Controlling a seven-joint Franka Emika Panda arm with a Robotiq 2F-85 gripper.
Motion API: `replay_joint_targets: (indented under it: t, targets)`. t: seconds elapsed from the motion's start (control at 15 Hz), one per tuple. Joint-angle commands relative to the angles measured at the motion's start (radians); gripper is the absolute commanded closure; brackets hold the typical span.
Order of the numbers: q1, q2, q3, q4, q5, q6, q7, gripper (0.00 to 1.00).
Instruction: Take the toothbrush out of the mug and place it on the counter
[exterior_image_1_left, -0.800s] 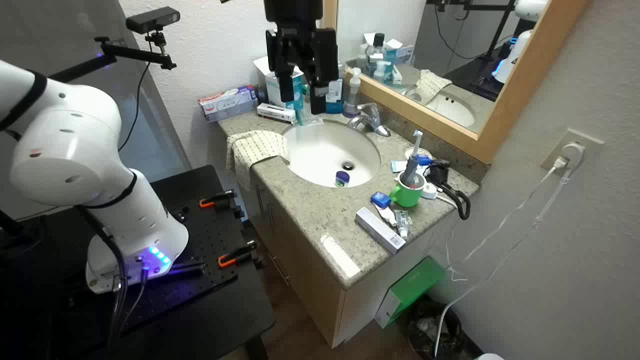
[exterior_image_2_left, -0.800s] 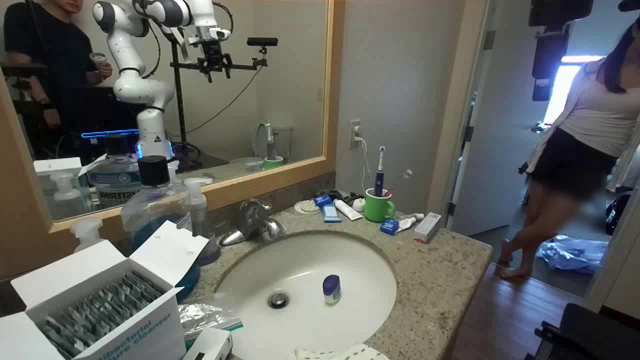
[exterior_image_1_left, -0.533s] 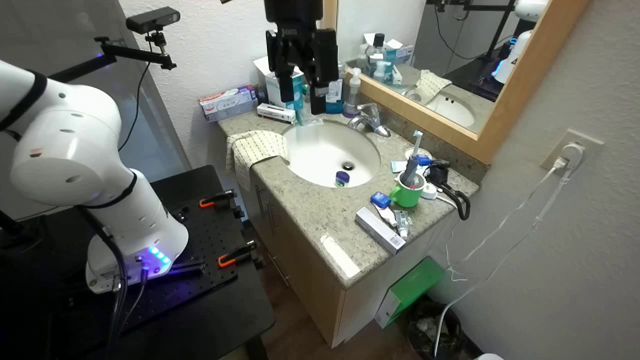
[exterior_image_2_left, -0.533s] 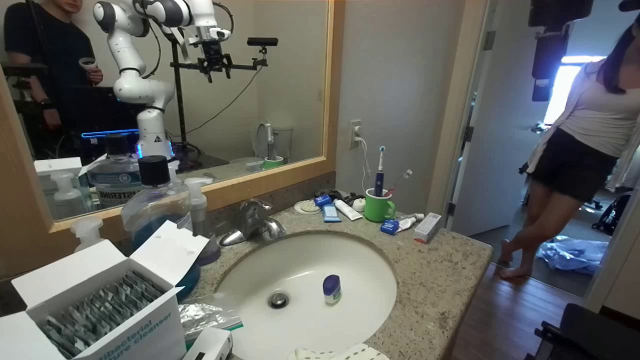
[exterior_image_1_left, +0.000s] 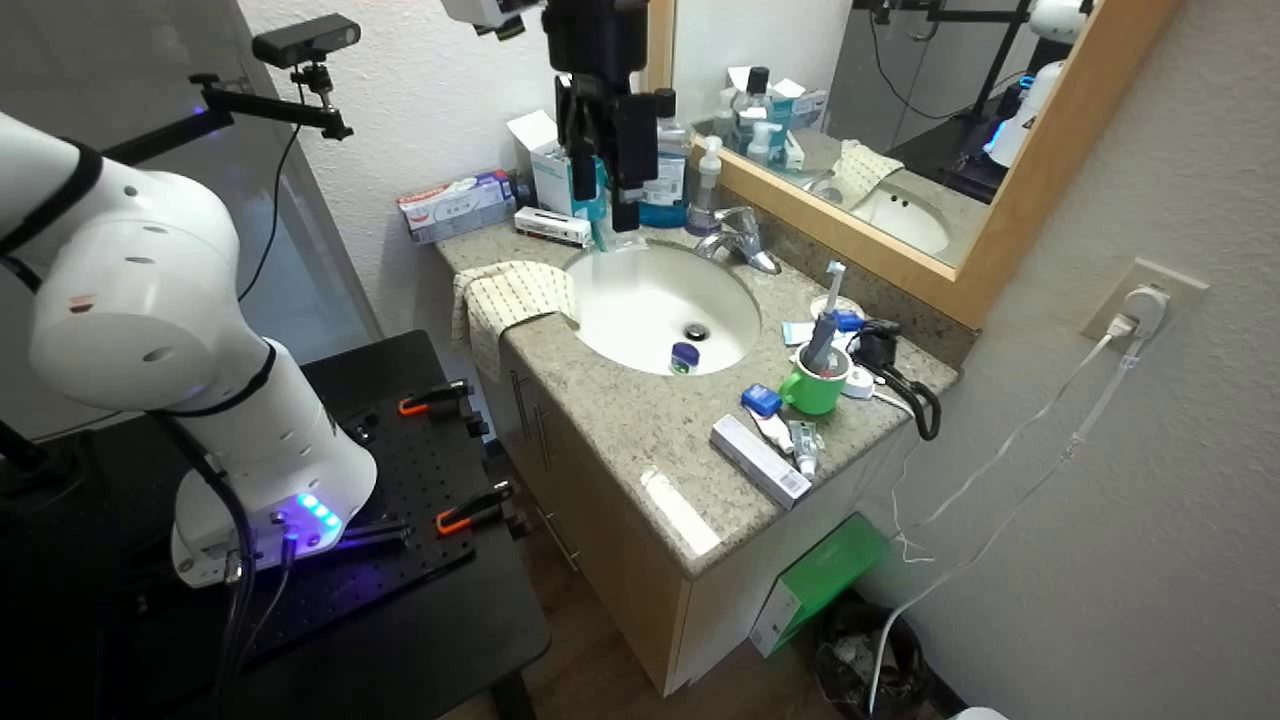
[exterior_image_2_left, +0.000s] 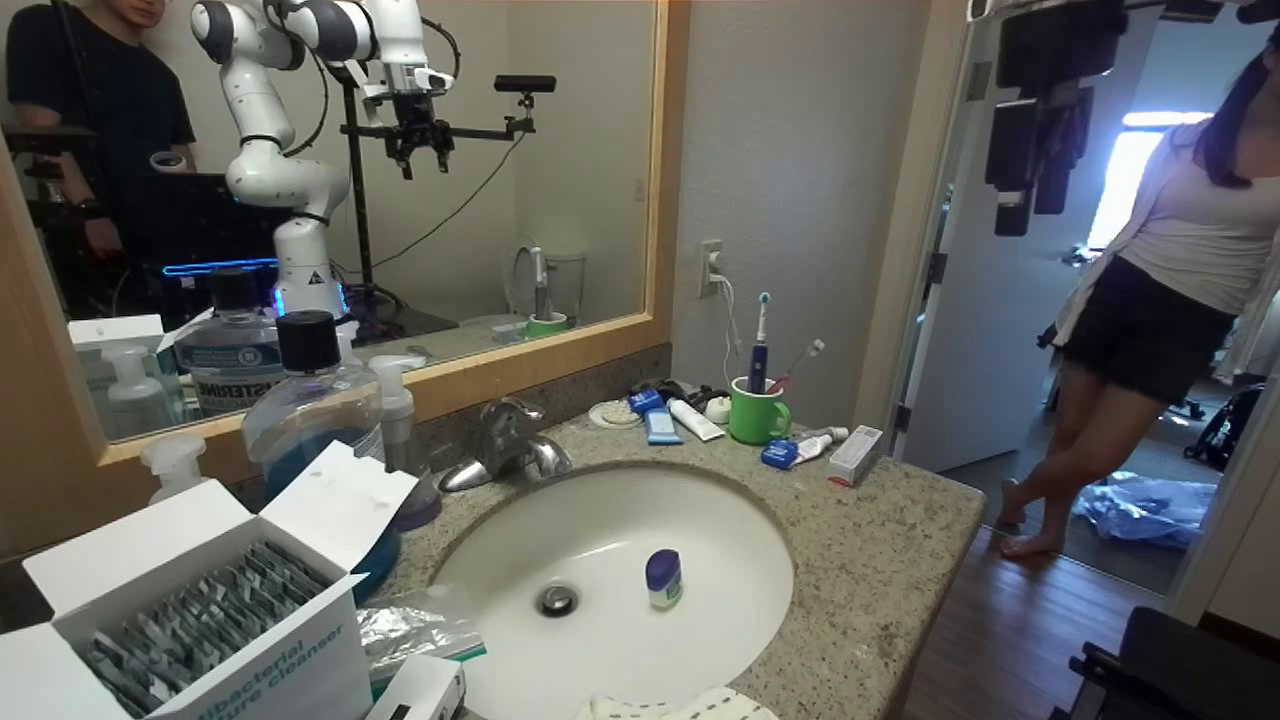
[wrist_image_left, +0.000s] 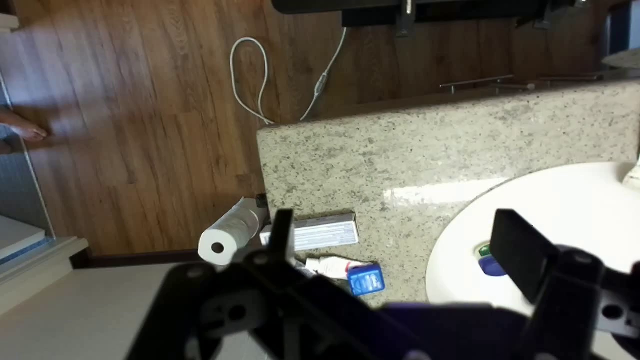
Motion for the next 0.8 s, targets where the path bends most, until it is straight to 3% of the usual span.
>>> replay_joint_targets:
  t: [0.0,0.4,0.47,0.73]
  targets:
    - [-0.005,0.084,0.025,-0.018,0.064,0.121,0.141,0.0]
    - [-0.016,0.237,0.035,-0.076,0.145,0.469,0.282,0.0]
    - [-0.017,0.202,0.032,-0.07,0.13,0.412,0.241,0.0]
    - [-0.018,0.224,0.032,-0.07,0.13,0.426,0.242,0.0]
